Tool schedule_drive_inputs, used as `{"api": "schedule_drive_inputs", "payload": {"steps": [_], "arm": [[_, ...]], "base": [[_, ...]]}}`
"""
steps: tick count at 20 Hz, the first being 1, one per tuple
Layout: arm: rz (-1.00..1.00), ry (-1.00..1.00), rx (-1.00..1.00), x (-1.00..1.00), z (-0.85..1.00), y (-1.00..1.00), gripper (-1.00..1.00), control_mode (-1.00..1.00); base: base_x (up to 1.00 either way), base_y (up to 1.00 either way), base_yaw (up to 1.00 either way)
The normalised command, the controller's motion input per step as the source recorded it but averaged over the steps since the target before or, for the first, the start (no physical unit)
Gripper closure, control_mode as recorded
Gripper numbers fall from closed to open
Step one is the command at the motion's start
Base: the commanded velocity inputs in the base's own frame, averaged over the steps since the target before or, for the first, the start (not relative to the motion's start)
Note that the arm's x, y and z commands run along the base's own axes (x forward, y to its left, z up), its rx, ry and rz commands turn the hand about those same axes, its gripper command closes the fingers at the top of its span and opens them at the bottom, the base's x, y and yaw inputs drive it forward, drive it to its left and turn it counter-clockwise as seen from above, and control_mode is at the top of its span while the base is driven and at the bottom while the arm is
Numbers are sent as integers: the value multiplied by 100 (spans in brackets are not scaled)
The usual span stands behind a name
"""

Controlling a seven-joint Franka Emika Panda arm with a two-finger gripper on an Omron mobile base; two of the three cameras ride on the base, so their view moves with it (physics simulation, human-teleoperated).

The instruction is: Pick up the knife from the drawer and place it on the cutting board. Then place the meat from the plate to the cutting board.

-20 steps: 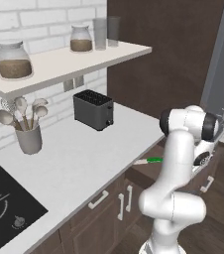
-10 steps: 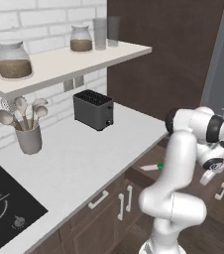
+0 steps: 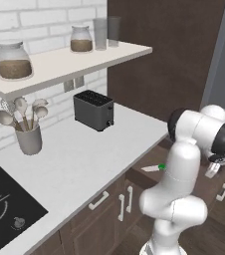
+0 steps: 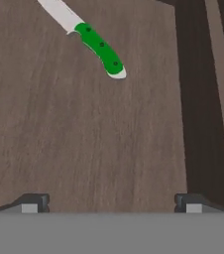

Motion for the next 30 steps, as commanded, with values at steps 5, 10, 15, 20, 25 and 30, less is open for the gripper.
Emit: {"api": "schedule_drive_inputs", "payload": {"steps": [5, 10, 15, 20, 25, 30], "arm": [[36, 0, -1, 58, 69, 58, -100, -100], [5, 8, -2, 20, 26, 58, -100, -100], [0, 23, -18, 35, 0, 76, -100, -100], [1, 11, -9, 16, 0, 29, -100, -100], [0, 1, 0, 6, -13, 0, -100, -100], [0, 7, 0, 29, -36, 0, -100, -100]], "base": [[0, 0, 0], [0, 0, 0], [0, 0, 0], [0, 0, 0], [0, 0, 0], [0, 0, 0]]}}
